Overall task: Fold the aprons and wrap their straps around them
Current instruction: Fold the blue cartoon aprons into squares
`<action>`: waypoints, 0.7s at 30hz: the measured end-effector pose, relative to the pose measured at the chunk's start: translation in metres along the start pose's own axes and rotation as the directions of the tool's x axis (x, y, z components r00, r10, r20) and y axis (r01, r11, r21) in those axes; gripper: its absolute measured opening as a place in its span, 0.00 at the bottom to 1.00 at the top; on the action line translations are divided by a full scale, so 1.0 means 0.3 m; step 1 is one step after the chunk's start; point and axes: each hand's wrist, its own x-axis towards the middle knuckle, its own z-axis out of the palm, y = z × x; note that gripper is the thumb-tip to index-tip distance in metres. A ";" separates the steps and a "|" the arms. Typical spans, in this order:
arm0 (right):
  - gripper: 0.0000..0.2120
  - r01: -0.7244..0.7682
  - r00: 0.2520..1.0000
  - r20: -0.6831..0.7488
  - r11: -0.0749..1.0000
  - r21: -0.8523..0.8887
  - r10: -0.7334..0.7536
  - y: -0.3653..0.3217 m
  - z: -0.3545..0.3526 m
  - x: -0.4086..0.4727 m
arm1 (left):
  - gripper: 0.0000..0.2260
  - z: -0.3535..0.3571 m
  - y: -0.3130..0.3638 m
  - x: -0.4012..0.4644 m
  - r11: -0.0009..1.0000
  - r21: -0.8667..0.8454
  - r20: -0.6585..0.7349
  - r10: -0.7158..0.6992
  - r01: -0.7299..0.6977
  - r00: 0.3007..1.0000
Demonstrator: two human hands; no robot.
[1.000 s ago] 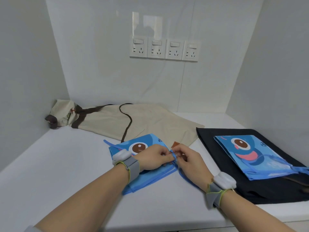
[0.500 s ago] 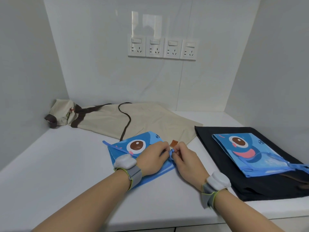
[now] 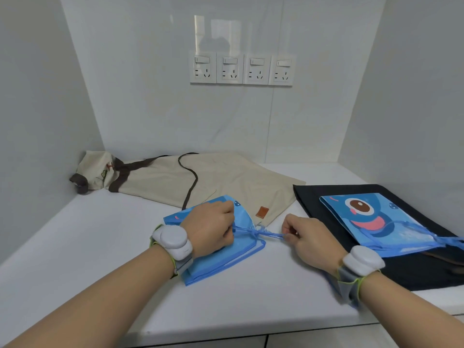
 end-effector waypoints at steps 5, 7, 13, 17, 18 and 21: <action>0.07 0.001 0.995 0.099 0.985 -0.172 0.017 -0.014 -0.073 0.016 | 0.08 -0.034 -0.005 0.022 0.936 0.282 0.201 0.156 -0.210 0.967; 0.09 0.002 0.991 0.130 0.976 -0.217 0.027 -0.035 -0.086 0.032 | 0.08 -0.039 -0.009 0.043 0.913 0.319 0.258 0.175 -0.254 0.950; 0.10 -0.174 0.970 0.195 0.976 0.128 0.147 -0.039 -0.127 0.047 | 0.11 -0.067 -0.017 0.003 0.982 -0.025 0.286 -0.173 0.188 0.943; 0.07 -0.191 0.978 0.018 0.850 0.491 0.209 -0.077 -0.110 0.098 | 0.09 -0.046 -0.109 -0.086 0.764 -0.307 0.134 -0.556 0.567 0.821; 0.09 -0.209 0.972 -0.006 0.869 0.449 0.236 -0.093 -0.085 0.125 | 0.07 -0.039 -0.132 -0.109 0.729 -0.296 0.112 -0.614 0.616 0.781; 0.16 -0.275 0.961 0.050 0.926 0.259 0.271 -0.161 0.004 0.215 | 0.06 -0.030 -0.193 -0.187 0.614 -0.264 0.106 -0.748 0.743 0.655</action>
